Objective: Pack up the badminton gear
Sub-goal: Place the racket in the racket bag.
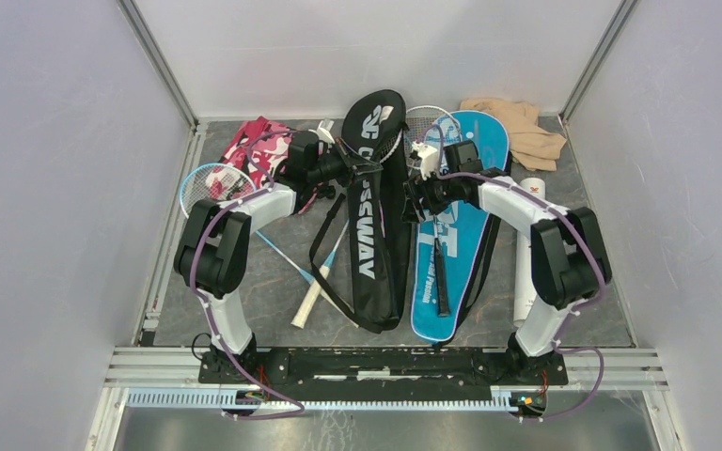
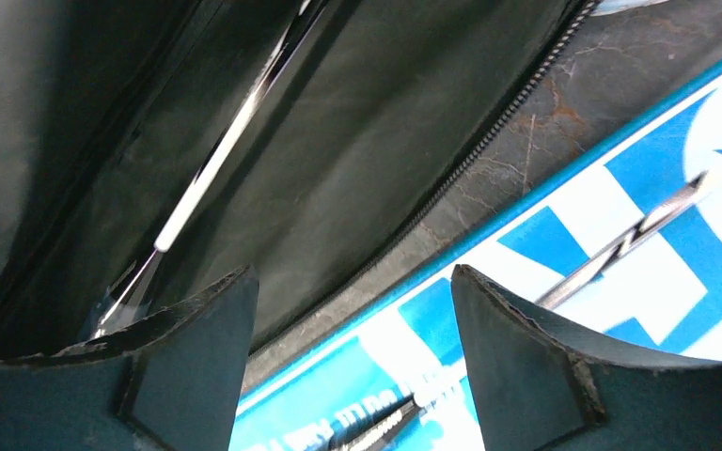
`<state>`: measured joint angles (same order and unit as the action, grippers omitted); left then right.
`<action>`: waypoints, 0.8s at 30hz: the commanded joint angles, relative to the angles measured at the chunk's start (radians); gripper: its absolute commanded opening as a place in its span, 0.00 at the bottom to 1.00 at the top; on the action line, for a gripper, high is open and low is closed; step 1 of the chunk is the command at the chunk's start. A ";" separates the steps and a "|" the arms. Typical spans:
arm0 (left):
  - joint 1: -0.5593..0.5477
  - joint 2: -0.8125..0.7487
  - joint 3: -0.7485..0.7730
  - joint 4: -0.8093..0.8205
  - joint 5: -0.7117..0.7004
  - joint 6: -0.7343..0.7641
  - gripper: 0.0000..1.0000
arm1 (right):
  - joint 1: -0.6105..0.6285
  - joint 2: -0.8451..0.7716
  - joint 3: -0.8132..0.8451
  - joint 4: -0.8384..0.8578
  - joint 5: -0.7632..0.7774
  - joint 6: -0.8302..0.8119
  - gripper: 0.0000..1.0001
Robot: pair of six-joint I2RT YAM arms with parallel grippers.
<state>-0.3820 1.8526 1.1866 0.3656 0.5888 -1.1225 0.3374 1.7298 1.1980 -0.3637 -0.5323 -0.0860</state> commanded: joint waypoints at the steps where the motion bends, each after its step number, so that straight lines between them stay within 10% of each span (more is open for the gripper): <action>1: 0.002 -0.019 0.013 0.102 0.053 -0.053 0.02 | -0.001 0.083 0.057 0.084 -0.047 0.056 0.78; 13: 0.008 -0.044 0.020 0.009 0.048 0.112 0.02 | -0.008 0.038 0.054 0.127 -0.092 0.123 0.00; 24: 0.011 -0.091 0.200 -0.392 -0.153 0.499 0.02 | -0.006 -0.078 0.107 0.066 -0.140 0.147 0.00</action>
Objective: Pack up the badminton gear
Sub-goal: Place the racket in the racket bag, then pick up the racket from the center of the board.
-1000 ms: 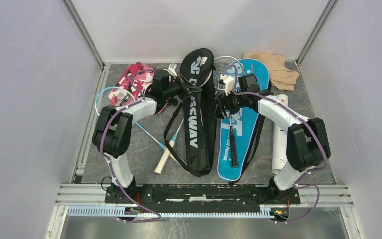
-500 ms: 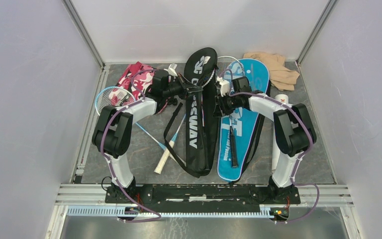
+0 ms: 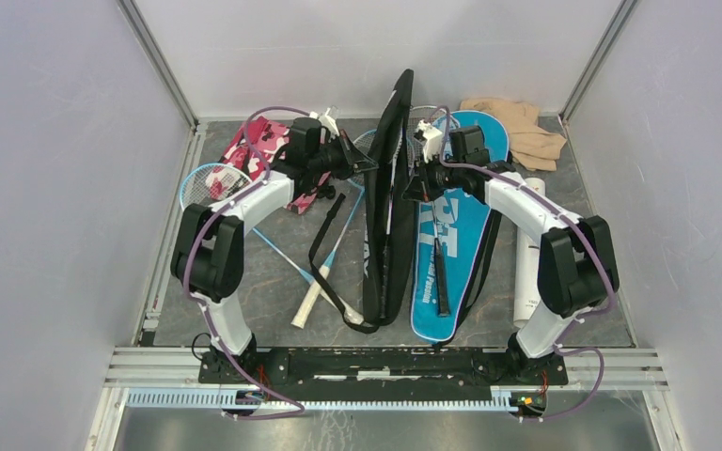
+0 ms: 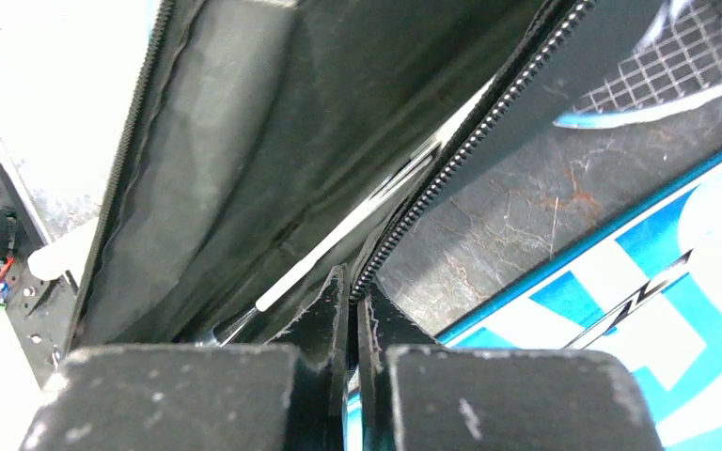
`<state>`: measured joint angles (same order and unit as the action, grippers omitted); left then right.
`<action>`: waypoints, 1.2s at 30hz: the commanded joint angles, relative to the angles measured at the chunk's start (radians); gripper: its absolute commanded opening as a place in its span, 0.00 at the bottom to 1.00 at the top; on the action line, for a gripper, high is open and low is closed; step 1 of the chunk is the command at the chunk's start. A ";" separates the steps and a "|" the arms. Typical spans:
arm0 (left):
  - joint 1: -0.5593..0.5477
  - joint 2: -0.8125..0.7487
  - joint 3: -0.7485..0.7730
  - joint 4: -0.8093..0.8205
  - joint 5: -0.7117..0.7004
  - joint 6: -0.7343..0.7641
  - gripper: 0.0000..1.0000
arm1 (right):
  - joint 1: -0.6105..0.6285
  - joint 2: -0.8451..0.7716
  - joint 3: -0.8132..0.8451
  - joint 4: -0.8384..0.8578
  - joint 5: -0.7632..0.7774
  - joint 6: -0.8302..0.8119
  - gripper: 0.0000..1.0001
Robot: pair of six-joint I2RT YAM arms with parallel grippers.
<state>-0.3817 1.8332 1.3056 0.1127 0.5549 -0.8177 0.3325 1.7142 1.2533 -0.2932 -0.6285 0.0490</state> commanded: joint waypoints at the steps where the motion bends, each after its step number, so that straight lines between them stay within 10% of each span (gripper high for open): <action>1: 0.009 -0.075 0.090 -0.161 -0.135 0.211 0.02 | 0.000 -0.063 0.054 -0.006 -0.047 0.011 0.00; 9: 0.008 -0.080 0.140 -0.197 -0.140 0.262 0.02 | 0.004 0.001 0.078 -0.048 -0.026 -0.022 0.03; 20: 0.007 -0.140 0.129 -0.204 -0.184 0.267 0.02 | -0.056 -0.037 0.040 -0.080 0.072 -0.122 0.63; 36: 0.007 -0.163 0.118 -0.193 -0.160 0.255 0.02 | -0.117 0.226 0.208 -0.078 0.303 -0.186 0.56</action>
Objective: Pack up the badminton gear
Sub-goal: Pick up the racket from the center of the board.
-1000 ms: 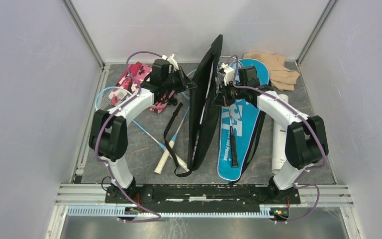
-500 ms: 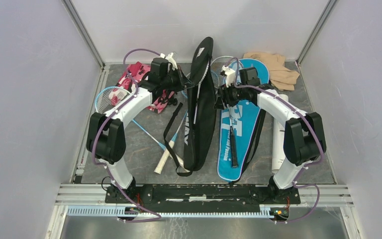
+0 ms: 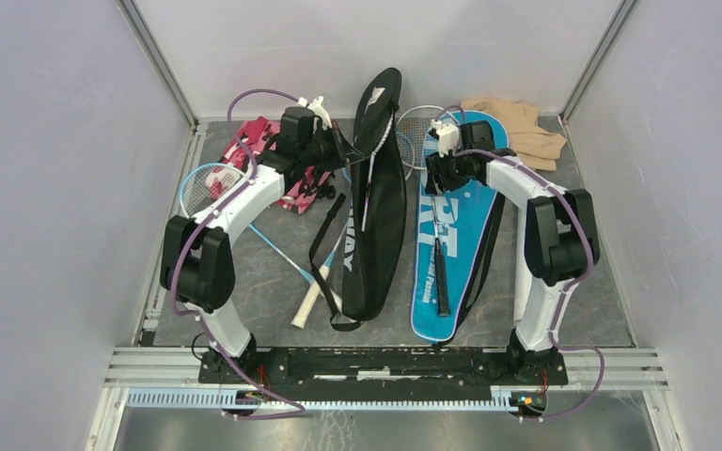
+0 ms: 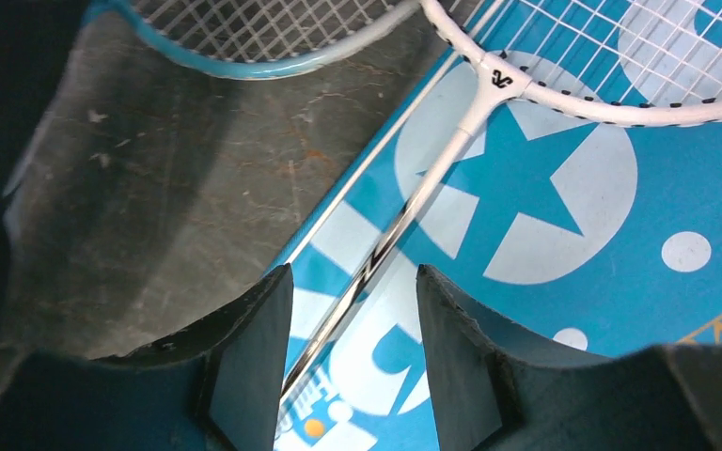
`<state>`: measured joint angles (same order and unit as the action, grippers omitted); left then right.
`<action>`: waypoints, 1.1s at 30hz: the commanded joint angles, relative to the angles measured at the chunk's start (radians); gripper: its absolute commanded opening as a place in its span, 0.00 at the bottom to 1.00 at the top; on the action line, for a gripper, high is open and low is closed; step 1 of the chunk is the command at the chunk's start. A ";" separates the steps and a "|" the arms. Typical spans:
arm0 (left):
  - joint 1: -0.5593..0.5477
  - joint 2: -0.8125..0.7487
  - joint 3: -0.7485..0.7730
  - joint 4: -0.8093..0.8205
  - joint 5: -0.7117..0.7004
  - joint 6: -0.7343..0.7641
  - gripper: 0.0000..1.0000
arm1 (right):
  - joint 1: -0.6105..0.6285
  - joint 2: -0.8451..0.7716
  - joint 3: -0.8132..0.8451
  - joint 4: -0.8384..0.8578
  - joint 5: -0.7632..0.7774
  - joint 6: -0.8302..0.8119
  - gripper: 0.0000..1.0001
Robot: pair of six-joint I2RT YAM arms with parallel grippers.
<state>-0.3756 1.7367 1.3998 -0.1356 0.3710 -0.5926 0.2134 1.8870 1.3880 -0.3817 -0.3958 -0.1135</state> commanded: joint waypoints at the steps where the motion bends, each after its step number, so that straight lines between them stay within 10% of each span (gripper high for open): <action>1: 0.002 -0.067 0.022 0.058 0.027 0.028 0.02 | 0.003 0.072 0.083 0.010 0.084 -0.024 0.55; 33: 0.007 -0.120 0.017 0.012 -0.100 0.043 0.02 | 0.016 -0.058 -0.049 0.092 0.235 0.024 0.01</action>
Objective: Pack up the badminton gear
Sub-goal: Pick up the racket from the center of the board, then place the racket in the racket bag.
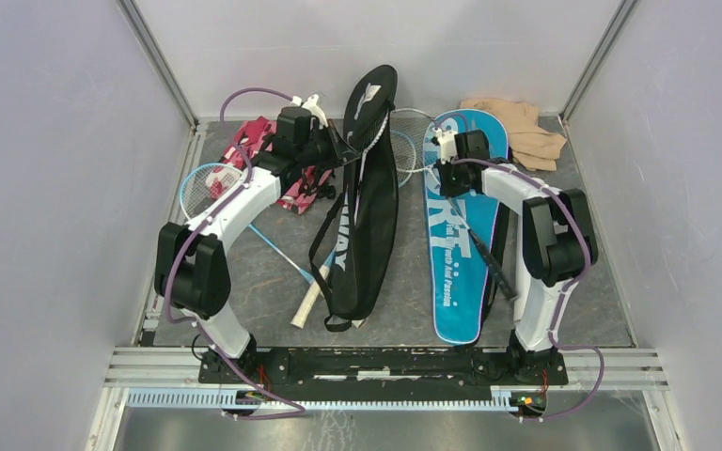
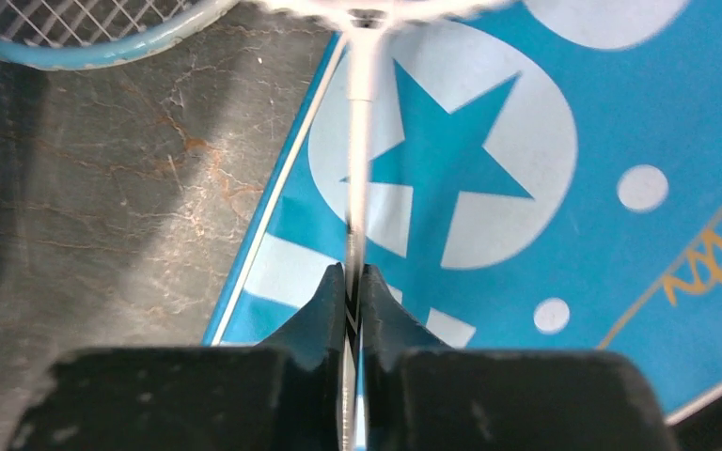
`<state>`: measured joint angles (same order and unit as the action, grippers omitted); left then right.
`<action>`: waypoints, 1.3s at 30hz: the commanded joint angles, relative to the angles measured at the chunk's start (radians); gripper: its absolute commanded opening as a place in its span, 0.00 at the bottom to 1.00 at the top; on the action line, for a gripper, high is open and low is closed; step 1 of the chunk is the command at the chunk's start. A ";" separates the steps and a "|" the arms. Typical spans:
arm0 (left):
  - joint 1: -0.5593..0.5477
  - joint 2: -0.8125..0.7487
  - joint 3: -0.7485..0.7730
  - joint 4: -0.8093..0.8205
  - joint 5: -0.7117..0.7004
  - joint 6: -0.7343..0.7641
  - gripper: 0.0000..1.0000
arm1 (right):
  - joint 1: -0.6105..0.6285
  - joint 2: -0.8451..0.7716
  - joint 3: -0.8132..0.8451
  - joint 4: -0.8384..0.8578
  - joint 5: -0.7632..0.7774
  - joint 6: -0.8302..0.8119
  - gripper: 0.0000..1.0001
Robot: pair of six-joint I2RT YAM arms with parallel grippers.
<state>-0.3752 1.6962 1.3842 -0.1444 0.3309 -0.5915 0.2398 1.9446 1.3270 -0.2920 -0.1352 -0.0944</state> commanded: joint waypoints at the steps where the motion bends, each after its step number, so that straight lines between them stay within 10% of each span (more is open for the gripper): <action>1: 0.009 -0.083 0.035 0.016 -0.070 0.044 0.02 | -0.010 -0.129 0.013 -0.004 -0.034 0.008 0.00; 39: 0.058 -0.009 0.068 0.012 -0.134 -0.055 0.02 | 0.057 -0.734 -0.317 -0.099 -0.012 -0.238 0.00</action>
<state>-0.3164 1.6871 1.4002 -0.2283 0.1761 -0.6098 0.2691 1.2522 1.0142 -0.4133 -0.1482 -0.2928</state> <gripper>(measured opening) 0.060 0.023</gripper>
